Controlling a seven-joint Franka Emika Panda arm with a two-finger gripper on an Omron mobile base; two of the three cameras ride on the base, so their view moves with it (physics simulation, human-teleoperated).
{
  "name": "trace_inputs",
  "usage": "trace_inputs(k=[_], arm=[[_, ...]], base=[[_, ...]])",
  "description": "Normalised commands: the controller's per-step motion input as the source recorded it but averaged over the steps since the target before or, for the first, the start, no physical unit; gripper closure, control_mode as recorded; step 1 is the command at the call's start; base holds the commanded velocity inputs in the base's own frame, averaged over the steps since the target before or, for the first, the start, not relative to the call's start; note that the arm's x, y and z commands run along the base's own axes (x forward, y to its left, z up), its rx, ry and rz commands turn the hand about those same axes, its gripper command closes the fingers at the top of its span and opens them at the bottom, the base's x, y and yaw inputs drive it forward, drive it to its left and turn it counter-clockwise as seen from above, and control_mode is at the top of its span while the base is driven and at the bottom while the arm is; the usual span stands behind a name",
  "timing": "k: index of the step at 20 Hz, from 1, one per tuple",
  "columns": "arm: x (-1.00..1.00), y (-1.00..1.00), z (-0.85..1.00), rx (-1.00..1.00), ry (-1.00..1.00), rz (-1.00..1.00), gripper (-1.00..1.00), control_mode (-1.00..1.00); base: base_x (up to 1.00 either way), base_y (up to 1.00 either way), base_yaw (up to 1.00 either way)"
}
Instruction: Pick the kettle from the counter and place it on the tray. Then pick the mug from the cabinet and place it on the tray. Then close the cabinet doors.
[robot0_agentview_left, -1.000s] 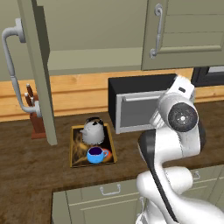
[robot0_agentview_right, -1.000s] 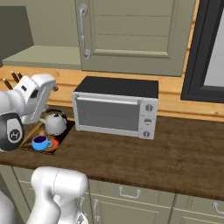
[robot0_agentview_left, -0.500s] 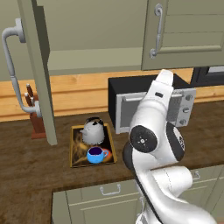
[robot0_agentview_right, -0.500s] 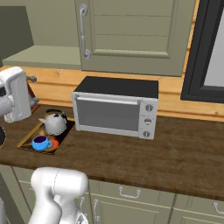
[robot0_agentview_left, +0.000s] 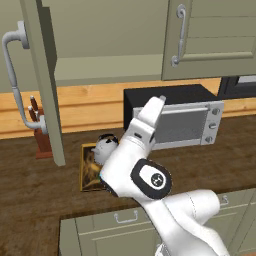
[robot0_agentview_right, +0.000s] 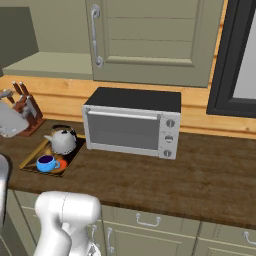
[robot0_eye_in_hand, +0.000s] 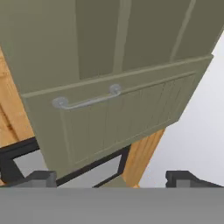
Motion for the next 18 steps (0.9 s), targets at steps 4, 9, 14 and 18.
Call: trace_inputs(k=[4,9,14,18], arm=[[0.06,0.44,-0.14,-0.12,-0.18,-0.04,-1.0,-1.0],[0.0,0.66,0.01,-0.01,0.0,-0.06,-1.0,-1.0],[0.04,0.63,-0.07,-0.03,0.04,-0.04,-1.0,-1.0],[0.16,0.36,-0.36,-0.03,0.01,0.0,-1.0,-1.0]], base=[[0.0,0.0,0.0],[0.0,0.0,0.0],[0.0,0.0,0.0],[0.0,0.0,0.0]])
